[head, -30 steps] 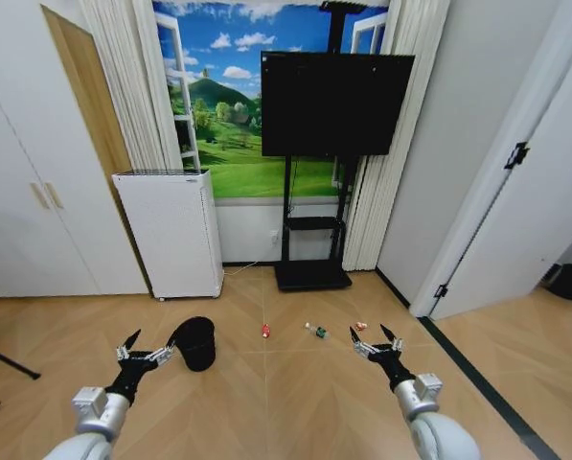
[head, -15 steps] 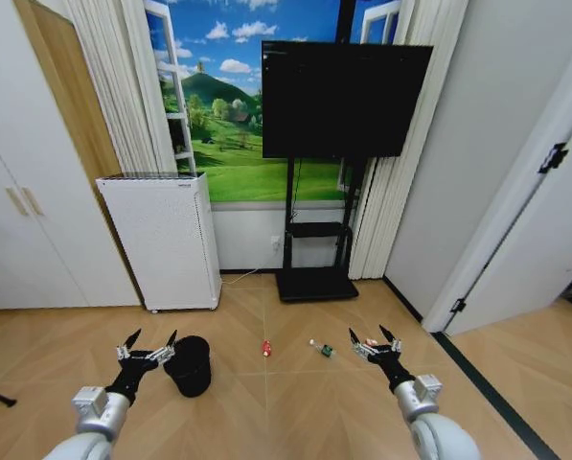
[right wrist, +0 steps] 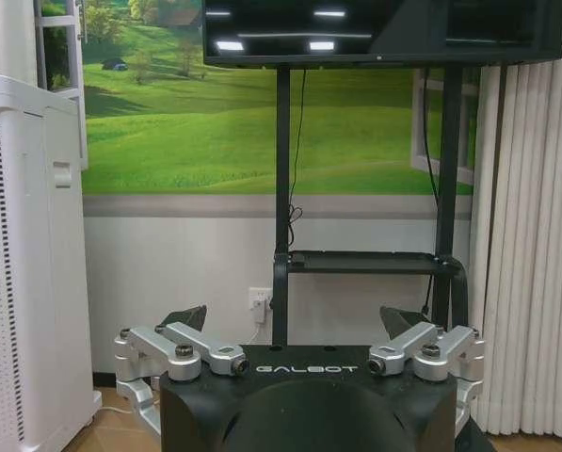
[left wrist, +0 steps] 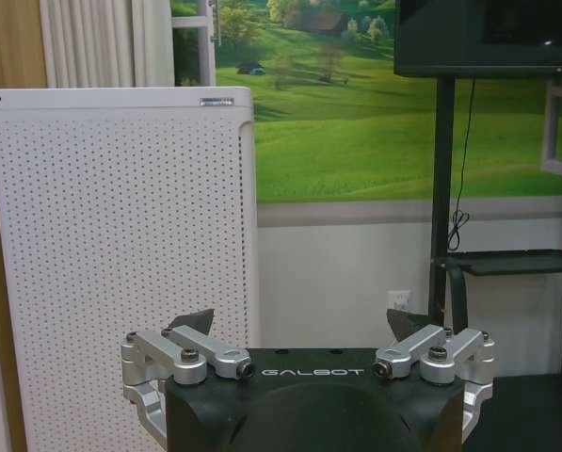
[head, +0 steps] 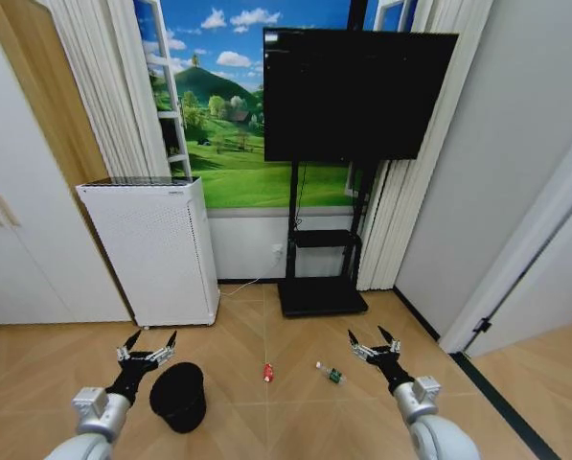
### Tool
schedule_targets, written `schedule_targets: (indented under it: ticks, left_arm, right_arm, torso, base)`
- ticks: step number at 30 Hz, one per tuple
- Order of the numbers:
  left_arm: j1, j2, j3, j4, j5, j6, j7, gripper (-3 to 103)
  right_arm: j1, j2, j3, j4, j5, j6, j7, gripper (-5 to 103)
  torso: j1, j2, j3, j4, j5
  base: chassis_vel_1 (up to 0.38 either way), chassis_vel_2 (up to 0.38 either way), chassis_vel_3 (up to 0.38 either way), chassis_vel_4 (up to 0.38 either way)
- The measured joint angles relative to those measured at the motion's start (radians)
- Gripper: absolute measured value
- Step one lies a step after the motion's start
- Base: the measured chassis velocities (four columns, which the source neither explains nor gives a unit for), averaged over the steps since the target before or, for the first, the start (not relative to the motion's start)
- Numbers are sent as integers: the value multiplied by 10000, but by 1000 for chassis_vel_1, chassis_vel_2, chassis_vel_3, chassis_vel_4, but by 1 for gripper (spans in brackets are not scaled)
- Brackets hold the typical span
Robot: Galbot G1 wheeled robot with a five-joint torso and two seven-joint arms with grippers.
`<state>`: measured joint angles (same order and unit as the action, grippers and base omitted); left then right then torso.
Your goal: Pick up the trash bin and place the garbage on the floor into it.
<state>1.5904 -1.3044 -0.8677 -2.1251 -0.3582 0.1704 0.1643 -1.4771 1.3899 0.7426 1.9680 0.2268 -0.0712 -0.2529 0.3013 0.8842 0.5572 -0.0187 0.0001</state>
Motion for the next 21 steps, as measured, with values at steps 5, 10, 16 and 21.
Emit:
schedule_targets:
  ticks: [5,10,16,21]
  left_arm:
    - [-6,7,-10,0,-4,6,2,100]
    - [6,-17,-10,8,15,15,1,100]
    - [11,-30,-12,20,44,37,2,100]
    - [-6,-64,4,69,84,79,-5,100]
  right_arm:
    - [-19,19,-46,40,-41,1,-3,100]
    - [-44,24,-66,44,-79,1,-13,100]
    - [-79,50,-70,24,-151,10,-44,100]
    - [-81,73,-89,-29,-123,12,9,100]
  torso:
    - [-1,0,-1,1,3]
    - [3,-3,3,-4,-2]
    - [3,-2,2,1,0]
    - [11,-6,5,0,-1]
  base:
    - [-237,236,239,-242]
    - [-221,228,228,-225]
    - [-231,220,225,-234]
    - [-181,162,187,-141]
